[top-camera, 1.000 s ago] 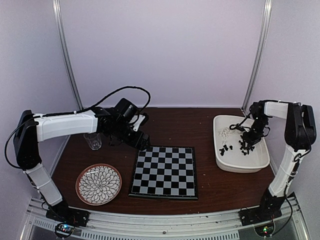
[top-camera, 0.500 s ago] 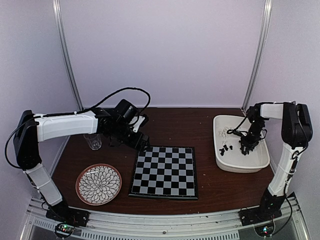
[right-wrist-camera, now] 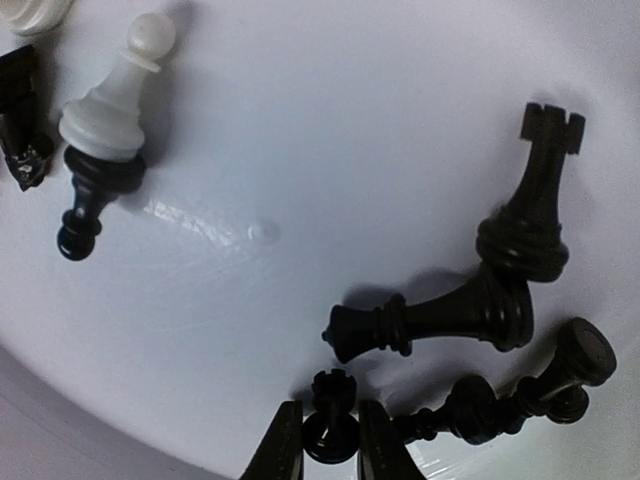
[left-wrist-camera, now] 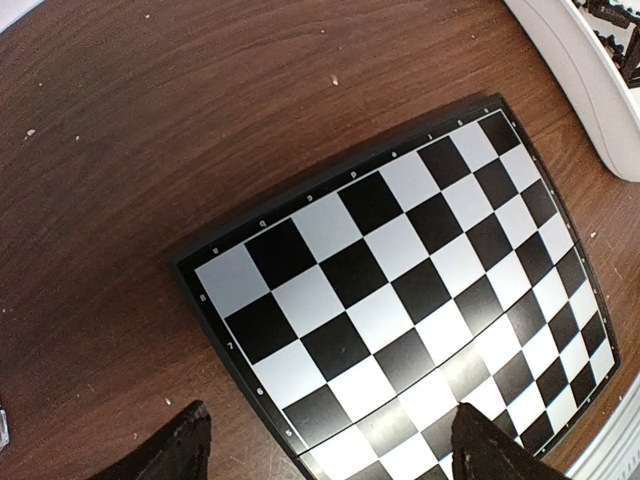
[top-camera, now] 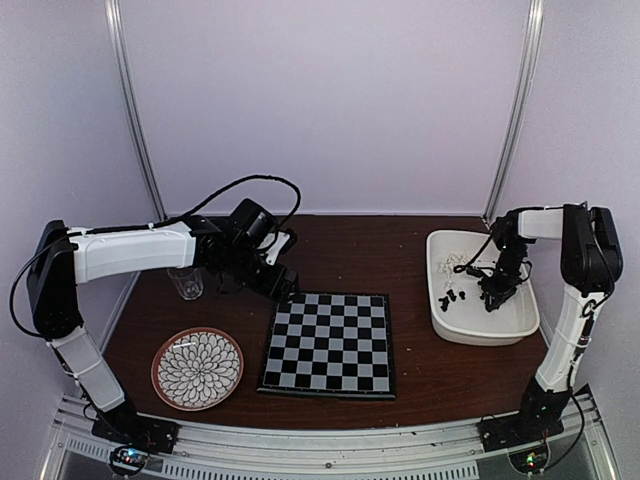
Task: Set up the chess pieces on the board
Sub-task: Pick up the rook from the storage box, then pass from the right arm to the left
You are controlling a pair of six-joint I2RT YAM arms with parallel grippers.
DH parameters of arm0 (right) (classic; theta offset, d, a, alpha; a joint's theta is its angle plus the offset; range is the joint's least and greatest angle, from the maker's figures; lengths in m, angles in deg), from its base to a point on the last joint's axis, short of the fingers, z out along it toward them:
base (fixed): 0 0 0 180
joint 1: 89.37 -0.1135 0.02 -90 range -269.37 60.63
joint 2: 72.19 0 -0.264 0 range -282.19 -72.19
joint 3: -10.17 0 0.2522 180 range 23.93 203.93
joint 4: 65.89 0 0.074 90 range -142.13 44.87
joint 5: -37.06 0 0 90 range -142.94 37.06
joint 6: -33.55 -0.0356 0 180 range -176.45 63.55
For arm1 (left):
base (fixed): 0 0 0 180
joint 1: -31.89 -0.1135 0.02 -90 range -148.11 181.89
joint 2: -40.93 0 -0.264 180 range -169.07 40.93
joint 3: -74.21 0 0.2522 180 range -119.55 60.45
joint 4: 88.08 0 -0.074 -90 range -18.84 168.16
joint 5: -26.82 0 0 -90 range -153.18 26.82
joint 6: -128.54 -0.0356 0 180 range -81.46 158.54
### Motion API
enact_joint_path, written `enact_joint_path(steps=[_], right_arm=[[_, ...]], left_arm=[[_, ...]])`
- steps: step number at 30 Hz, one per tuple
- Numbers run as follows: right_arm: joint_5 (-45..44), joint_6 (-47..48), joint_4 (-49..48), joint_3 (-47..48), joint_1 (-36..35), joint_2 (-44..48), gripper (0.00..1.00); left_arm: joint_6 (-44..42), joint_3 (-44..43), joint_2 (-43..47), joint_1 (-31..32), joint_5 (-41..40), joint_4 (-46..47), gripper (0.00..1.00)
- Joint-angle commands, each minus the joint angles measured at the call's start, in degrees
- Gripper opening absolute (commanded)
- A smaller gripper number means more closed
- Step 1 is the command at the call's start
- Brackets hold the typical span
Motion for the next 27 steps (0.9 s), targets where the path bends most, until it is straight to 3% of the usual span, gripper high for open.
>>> enact_joint_path(steps=[1,10,16,22,27], right_arm=[[-1.60,-0.04,-0.05,-0.79,-0.34,-0.40,0.14],[2.90,0.86,2.99,-0.42,-0.34,10.03,0.10],[18.11,4.58,8.89,2.87,-1.59,20.90,0.09],[22.36,10.18,10.85,3.58,-15.17,27.81,0.11],[26.76,11.79,11.35,5.61,-28.11,27.23,0.11]], left_arm=[[-0.27,0.49,-0.46,0.14,0.42,1.93,0.83],[-1.99,-2.09,1.03,0.14,1.37,2.05,0.83],[-4.01,-3.68,2.77,0.14,12.18,7.90,0.83],[-2.92,-5.86,3.22,0.22,27.08,16.19,0.79],[-3.58,-8.76,2.06,0.22,37.70,16.51,0.72]])
